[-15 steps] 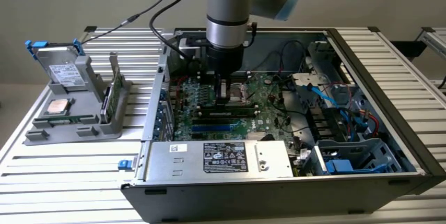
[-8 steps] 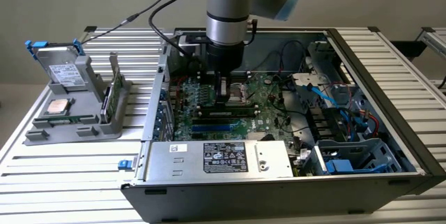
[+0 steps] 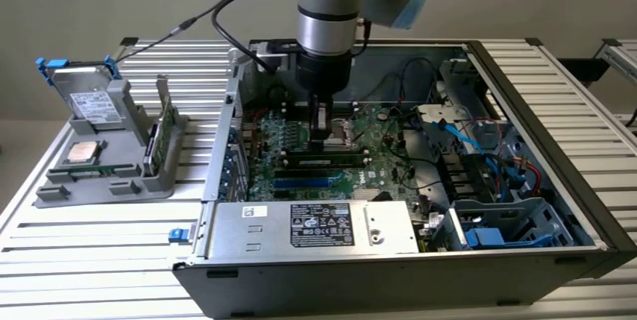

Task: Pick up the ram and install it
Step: 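Press down the ram until it locks into place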

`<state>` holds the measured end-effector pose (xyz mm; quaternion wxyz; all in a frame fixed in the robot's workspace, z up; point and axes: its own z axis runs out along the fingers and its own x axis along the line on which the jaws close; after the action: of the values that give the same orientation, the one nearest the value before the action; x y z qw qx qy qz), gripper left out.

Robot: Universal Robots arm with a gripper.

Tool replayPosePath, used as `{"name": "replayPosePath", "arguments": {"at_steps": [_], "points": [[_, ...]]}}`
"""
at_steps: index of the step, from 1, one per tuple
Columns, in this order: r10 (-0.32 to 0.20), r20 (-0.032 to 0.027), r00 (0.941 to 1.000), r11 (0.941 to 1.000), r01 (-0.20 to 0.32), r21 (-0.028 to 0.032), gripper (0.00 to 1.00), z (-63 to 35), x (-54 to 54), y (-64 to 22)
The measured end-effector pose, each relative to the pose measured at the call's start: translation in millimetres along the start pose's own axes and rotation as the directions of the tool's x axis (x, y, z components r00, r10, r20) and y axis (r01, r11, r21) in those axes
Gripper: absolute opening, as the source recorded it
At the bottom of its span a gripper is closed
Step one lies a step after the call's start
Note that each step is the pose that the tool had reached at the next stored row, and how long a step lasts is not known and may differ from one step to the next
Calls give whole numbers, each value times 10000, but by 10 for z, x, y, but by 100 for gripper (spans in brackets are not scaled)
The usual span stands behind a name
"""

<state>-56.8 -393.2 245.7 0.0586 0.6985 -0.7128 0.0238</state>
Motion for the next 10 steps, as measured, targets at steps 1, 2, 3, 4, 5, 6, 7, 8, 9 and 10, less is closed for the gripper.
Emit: {"name": "replayPosePath", "arguments": {"at_steps": [1,2,3,4,5,6,7,8,9,10], "points": [[-7,0,10000,10000,7,-2,10,-12,1,-13],[-14,-1,10000,10000,14,-5,10,-23,2,-26],[-22,-1,10000,10000,22,-5,10,-33,4,-41],[-33,-1,10000,10000,33,-7,10,-42,5,-56],[-44,-1,10000,10000,44,-8,10,-49,8,-73],[-55,-1,10000,10000,55,-8,10,-53,12,-91],[-68,0,10000,10000,68,-10,10,-57,16,-112],[-79,-1,10000,10000,79,-11,10,-60,20,-134],[-92,-3,10000,10000,92,-13,10,-63,24,-158],[-104,-3,9999,9999,104,-14,10,-64,28,-180]]}}
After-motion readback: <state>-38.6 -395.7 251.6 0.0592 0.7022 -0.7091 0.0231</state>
